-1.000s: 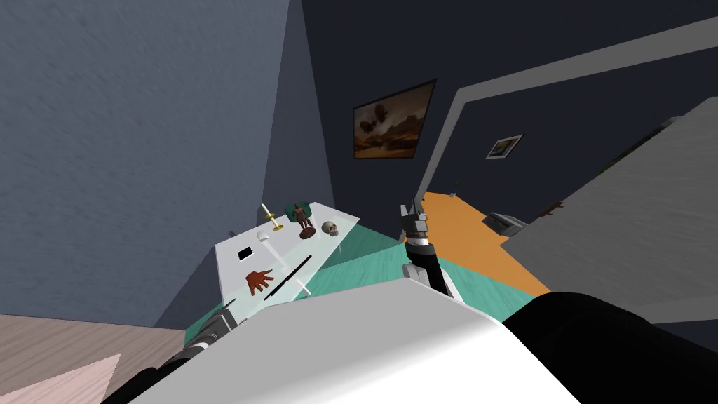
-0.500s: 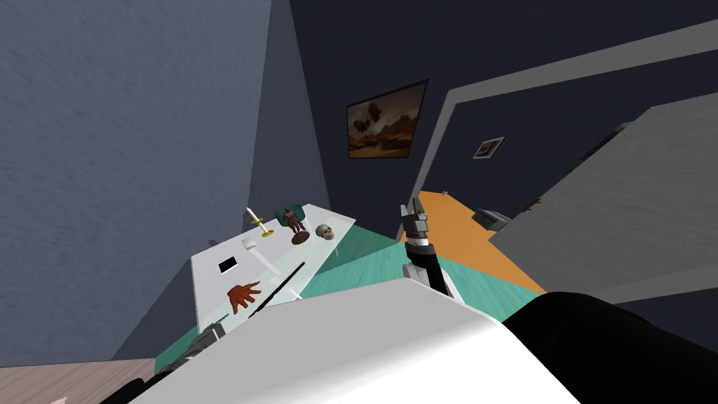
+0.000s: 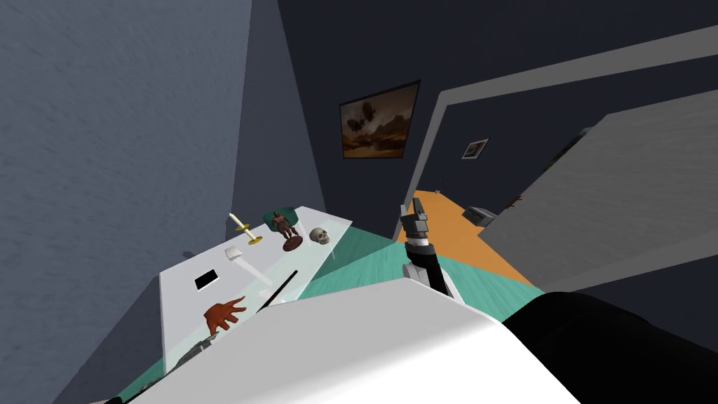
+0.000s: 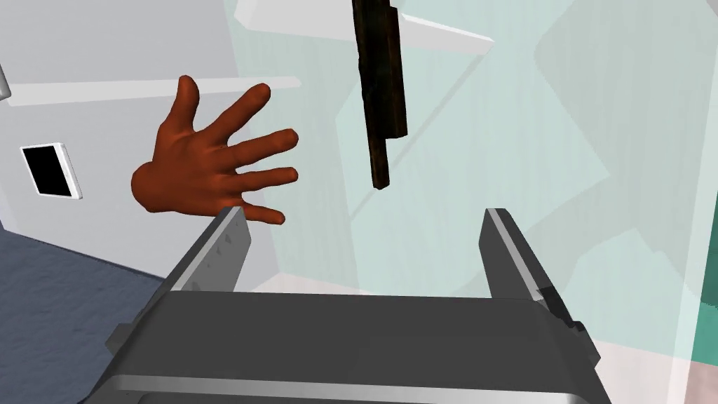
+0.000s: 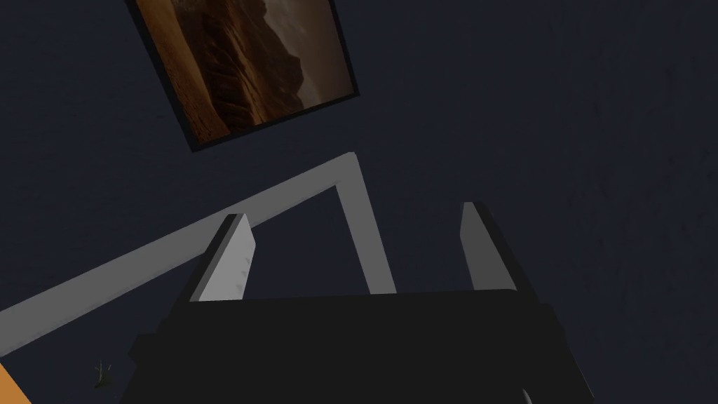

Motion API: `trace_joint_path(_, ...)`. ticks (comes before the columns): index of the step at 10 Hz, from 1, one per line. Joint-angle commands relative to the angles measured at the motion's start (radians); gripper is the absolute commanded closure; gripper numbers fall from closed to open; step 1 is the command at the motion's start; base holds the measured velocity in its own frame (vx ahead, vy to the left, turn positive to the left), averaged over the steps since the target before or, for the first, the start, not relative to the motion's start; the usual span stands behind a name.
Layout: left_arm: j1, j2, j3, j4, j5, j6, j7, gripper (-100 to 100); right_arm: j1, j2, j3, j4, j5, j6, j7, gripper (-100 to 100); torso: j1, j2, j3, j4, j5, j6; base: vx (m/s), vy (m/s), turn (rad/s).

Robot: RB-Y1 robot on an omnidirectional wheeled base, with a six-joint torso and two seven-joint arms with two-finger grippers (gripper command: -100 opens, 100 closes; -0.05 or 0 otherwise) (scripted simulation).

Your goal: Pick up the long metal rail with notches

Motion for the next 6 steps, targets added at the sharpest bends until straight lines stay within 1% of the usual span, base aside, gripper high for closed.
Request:
trace_joint_path(1,-0.015,0.009,-0.004,0.041,0.026,0.038,0.001,-100,0.000,0.000,0.000,0.000,0.000,0.000,0.000,0,0.000,0.000,0.000,0.000,0.000,0.000,0.054,-0.012,-0.067)
trace_joint_path(2,-0.026,0.026,-0.009,0.065,0.057,0.075,0.004,-100,0.000,0.000,0.000,0.000,0.000,0.000,0.000,0,0.000,0.001,0.001,0.000,0.000,0.000,0.058,-0.008,-0.142)
trace_joint_path(3,-0.026,0.026,-0.009,0.083,0.067,0.082,0.004,-100,0.000,0.000,0.000,0.000,0.000,0.000,0.000,0,0.001,0.001,0.001,0.000,0.000,0.000,0.048,-0.003,-0.062)
trace_joint_path(4,-0.038,0.042,-0.014,0.114,0.099,0.124,0.006,-100,0.000,0.000,0.000,0.000,0.000,0.000,0.000,0,0.001,0.002,0.001,0.000,0.000,-0.001,0.065,-0.009,-0.102)
trace_joint_path(5,-0.038,0.042,-0.014,0.125,0.107,0.125,0.006,-100,0.000,0.000,0.000,0.000,0.000,0.000,0.000,0,0.000,0.001,0.001,0.000,0.000,0.000,0.054,-0.007,-0.053)
trace_joint_path(6,-0.050,0.056,-0.019,0.161,0.142,0.165,0.008,-100,0.000,0.000,0.000,0.000,0.000,0.000,0.000,0,0.000,0.002,0.001,0.000,0.000,-0.001,0.057,-0.008,-0.087)
